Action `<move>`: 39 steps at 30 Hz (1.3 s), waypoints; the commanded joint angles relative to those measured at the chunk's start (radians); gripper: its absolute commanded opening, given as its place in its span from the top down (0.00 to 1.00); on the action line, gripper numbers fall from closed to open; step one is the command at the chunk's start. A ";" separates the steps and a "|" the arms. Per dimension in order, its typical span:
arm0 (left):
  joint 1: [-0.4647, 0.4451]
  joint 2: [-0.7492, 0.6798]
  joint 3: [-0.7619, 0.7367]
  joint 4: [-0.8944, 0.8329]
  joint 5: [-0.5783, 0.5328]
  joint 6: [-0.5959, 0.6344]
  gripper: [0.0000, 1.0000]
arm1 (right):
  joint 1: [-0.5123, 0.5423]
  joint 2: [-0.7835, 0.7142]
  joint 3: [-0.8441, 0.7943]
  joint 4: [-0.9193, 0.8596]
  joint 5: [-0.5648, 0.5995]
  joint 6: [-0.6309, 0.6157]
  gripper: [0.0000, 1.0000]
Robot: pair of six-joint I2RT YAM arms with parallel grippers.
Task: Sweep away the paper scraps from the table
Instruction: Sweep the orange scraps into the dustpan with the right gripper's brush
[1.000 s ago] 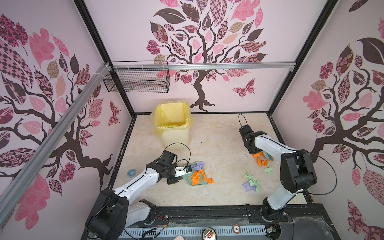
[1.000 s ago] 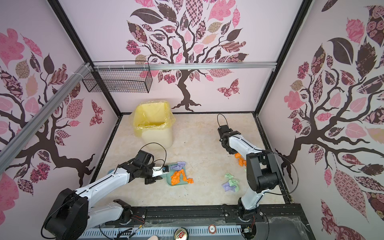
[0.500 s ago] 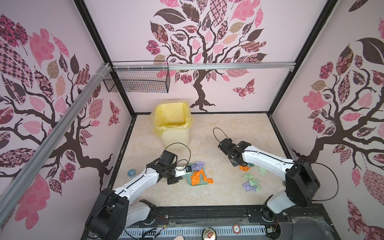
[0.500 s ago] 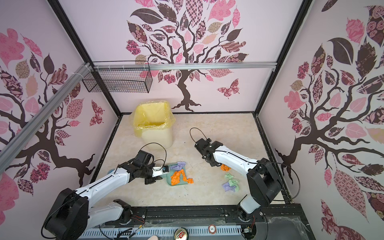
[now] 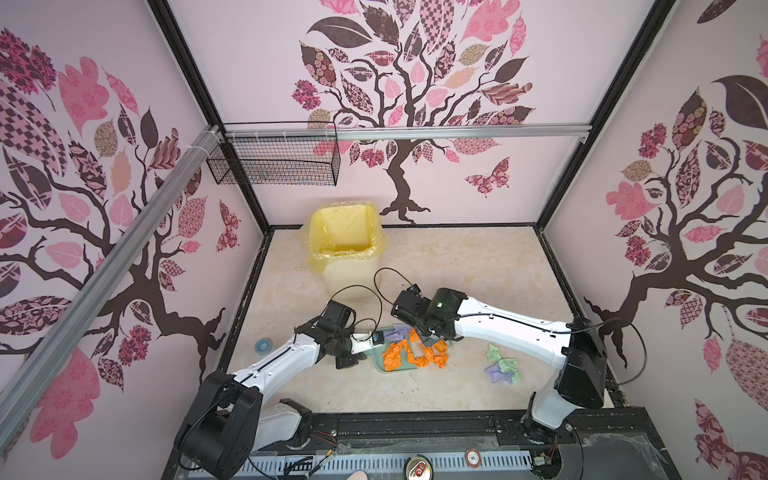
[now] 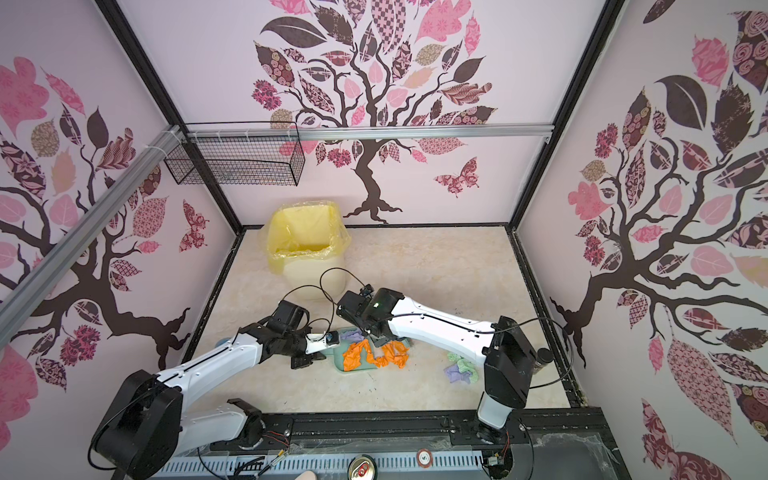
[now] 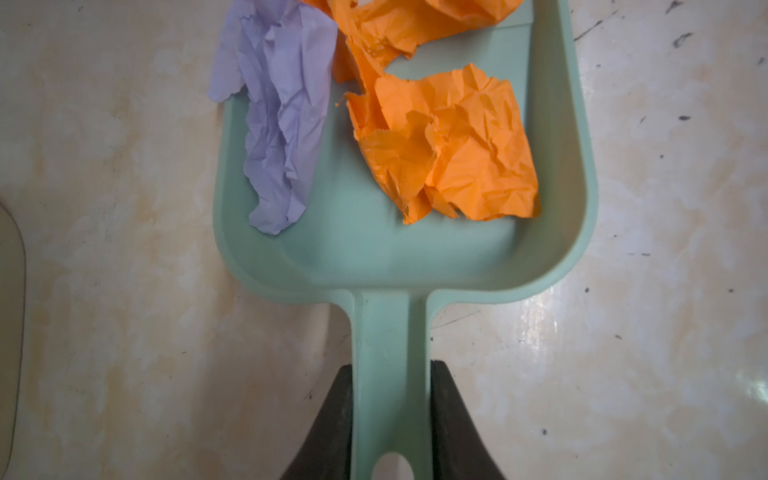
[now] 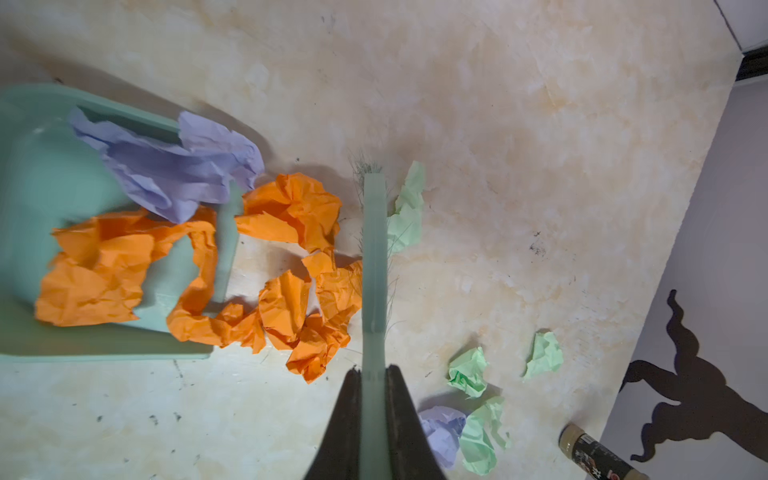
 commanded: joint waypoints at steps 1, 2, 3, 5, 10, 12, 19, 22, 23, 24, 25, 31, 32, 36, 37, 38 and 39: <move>-0.004 0.027 0.011 -0.006 0.004 -0.007 1.00 | 0.008 -0.045 0.058 -0.049 -0.043 0.027 1.00; -0.004 0.033 0.012 -0.004 0.004 -0.008 1.00 | 0.010 -0.057 0.064 -0.046 -0.051 0.023 1.00; -0.005 0.038 0.015 0.000 0.004 -0.008 1.00 | 0.012 -0.068 0.070 -0.047 -0.054 0.024 1.00; -0.004 0.047 0.023 0.000 0.003 -0.008 1.00 | 0.013 -0.090 0.079 -0.069 -0.036 0.026 1.00; -0.004 0.053 0.031 -0.001 -0.001 -0.007 1.00 | 0.013 -0.108 0.140 -0.263 0.148 0.086 1.00; -0.005 0.054 0.031 -0.001 -0.002 -0.005 1.00 | 0.010 -0.105 0.138 -0.342 0.233 0.124 1.00; -0.005 0.072 0.043 0.004 0.009 -0.017 1.00 | -0.029 -0.055 -0.009 -0.355 0.223 0.242 1.00; -0.008 0.083 0.051 0.001 0.006 -0.011 1.00 | -0.030 -0.025 -0.028 -0.295 0.149 0.301 1.00; -0.008 0.087 0.054 -0.001 0.004 -0.007 1.00 | -0.029 -0.015 -0.028 -0.268 0.117 0.308 1.00; -0.010 0.090 0.055 0.000 0.004 -0.005 1.00 | -0.030 -0.003 -0.026 -0.248 0.088 0.305 1.00; -0.009 0.091 0.058 -0.001 0.003 -0.001 1.00 | -0.029 0.015 -0.018 -0.238 0.059 0.307 1.00; -0.016 0.108 0.075 0.005 0.012 -0.010 1.00 | -0.009 0.066 0.002 -0.136 -0.048 0.298 1.00; -0.020 0.112 0.077 0.008 0.013 -0.015 1.00 | 0.000 0.073 0.012 -0.122 -0.064 0.296 1.00; -0.044 0.123 0.075 0.030 0.014 -0.029 1.00 | 0.024 0.091 0.038 -0.053 -0.132 0.283 1.00; -0.051 0.126 0.074 0.035 0.012 -0.034 1.00 | 0.028 0.093 0.042 -0.035 -0.144 0.279 1.00; -0.055 0.131 0.076 0.039 0.012 -0.037 1.00 | 0.031 0.095 0.049 -0.025 -0.150 0.277 1.00; -0.059 0.135 0.076 0.041 0.010 -0.040 1.00 | 0.034 0.097 0.055 -0.020 -0.154 0.275 1.00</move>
